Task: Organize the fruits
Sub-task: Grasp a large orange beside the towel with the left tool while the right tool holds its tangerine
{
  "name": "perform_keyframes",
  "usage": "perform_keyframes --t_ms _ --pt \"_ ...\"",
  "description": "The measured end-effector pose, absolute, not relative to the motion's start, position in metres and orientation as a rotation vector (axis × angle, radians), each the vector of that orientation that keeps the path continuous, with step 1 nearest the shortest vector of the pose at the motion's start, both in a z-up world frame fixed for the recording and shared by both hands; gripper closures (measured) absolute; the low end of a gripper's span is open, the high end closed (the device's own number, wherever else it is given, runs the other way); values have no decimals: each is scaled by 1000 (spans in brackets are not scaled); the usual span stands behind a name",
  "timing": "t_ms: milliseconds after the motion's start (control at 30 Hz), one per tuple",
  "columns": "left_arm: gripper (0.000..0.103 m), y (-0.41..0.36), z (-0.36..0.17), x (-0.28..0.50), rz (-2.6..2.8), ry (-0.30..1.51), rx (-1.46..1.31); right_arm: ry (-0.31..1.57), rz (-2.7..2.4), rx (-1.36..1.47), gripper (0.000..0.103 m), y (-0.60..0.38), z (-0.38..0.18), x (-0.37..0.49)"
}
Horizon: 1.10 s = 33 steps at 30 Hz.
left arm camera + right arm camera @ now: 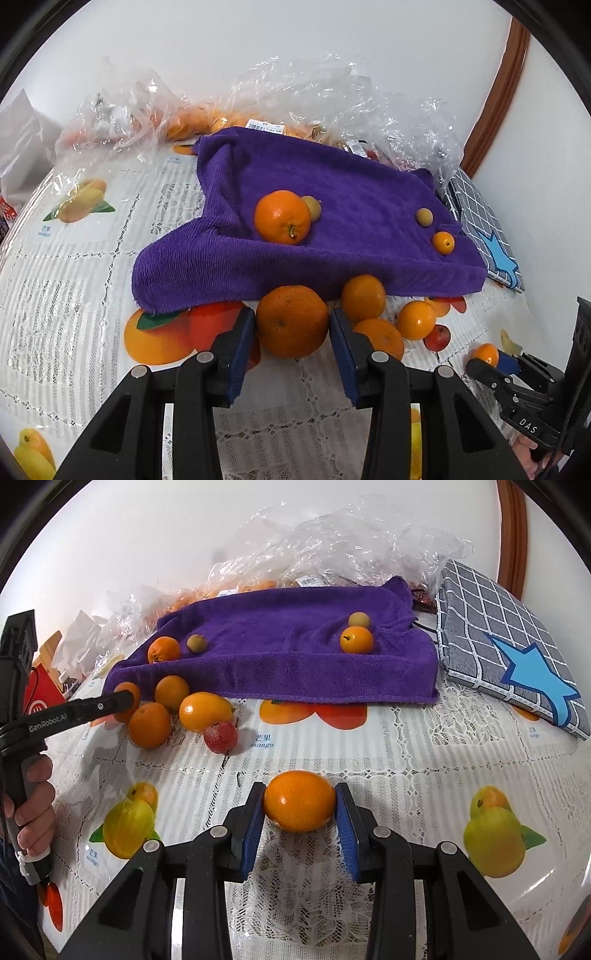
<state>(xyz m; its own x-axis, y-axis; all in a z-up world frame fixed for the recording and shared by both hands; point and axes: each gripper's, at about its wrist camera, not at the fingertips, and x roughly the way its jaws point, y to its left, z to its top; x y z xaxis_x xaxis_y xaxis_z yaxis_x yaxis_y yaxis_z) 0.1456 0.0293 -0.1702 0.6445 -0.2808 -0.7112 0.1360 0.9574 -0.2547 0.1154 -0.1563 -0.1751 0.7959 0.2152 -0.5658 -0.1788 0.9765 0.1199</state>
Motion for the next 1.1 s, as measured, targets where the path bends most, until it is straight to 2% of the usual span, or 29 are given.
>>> perform_keyframes --t_ms 233,600,700,800,967,1100 --pt "62 27 -175 150 -246 877 -201 613 211 64 66 -156 -175 115" --pt "63 32 -158 137 -270 762 -217 583 217 106 66 -164 -173 111" --pt "71 37 -151 132 -278 716 -239 571 204 110 66 -166 -171 109" --pt "71 40 -147 131 -290 692 -253 567 193 109 66 -166 -169 109" --pt "71 33 -156 138 -278 757 -222 561 195 108 66 -166 -165 110" --pt "66 31 -164 140 -238 803 -184 567 193 108 66 -164 -167 111"
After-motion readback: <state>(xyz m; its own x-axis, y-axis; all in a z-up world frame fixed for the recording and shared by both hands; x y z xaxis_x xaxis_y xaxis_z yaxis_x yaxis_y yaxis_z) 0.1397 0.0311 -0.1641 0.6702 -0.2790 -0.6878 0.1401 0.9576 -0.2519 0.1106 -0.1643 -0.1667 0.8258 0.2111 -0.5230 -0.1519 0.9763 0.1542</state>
